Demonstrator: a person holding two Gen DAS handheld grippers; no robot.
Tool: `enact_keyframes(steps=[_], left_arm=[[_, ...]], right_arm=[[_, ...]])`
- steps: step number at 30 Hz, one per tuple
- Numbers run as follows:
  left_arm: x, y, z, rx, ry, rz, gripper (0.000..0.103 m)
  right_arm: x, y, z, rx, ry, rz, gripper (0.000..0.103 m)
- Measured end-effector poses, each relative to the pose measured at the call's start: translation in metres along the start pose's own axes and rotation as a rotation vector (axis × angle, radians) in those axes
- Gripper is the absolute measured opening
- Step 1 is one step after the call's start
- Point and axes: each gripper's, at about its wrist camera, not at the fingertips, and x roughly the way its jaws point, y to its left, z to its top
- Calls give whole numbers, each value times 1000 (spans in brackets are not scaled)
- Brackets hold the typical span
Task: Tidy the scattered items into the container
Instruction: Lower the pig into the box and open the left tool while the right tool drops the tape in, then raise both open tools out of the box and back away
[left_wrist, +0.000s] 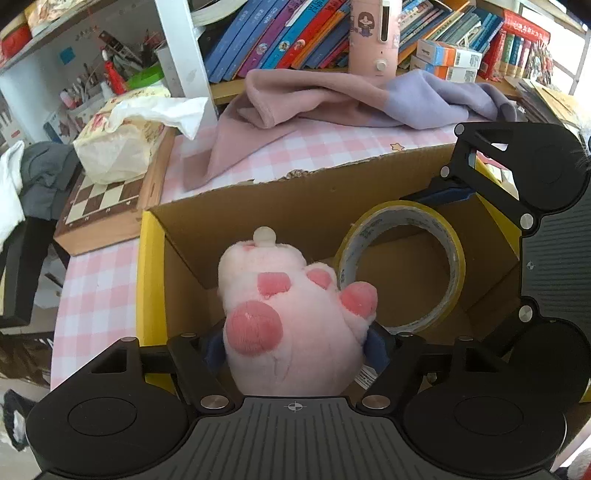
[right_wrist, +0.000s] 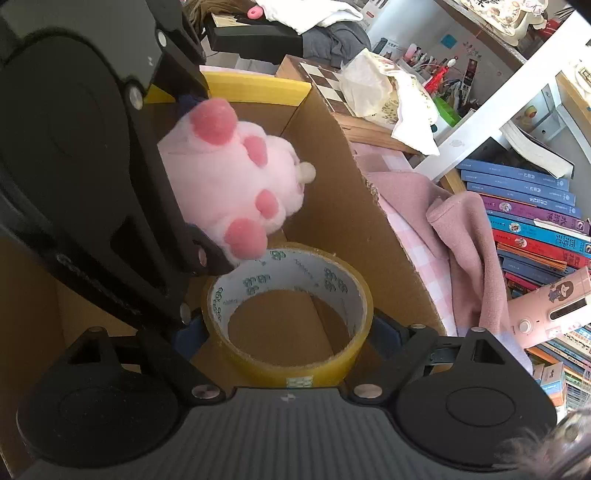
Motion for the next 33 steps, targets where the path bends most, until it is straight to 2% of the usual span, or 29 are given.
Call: enact_keyframes(steps=[5, 12, 20, 26, 33], left_arm=[[-7, -9, 0, 73, -38, 66, 92], [-29, -10, -2, 52, -93, 74, 92], [-74, -20, -11, 45, -192, 80, 92], [-108, -31, -27, 39, -259, 70, 93], [-137, -49, -57, 35, -286, 73, 94]], right_arm=[[-5, 1, -2, -3, -25, -19, 96], [-23, 1, -1, 26, -67, -48, 96], [-72, 1, -6, 109, -159, -84, 96], [-110, 14, -18, 174, -217, -113, 96], [-150, 45, -38, 224, -259, -131, 96]])
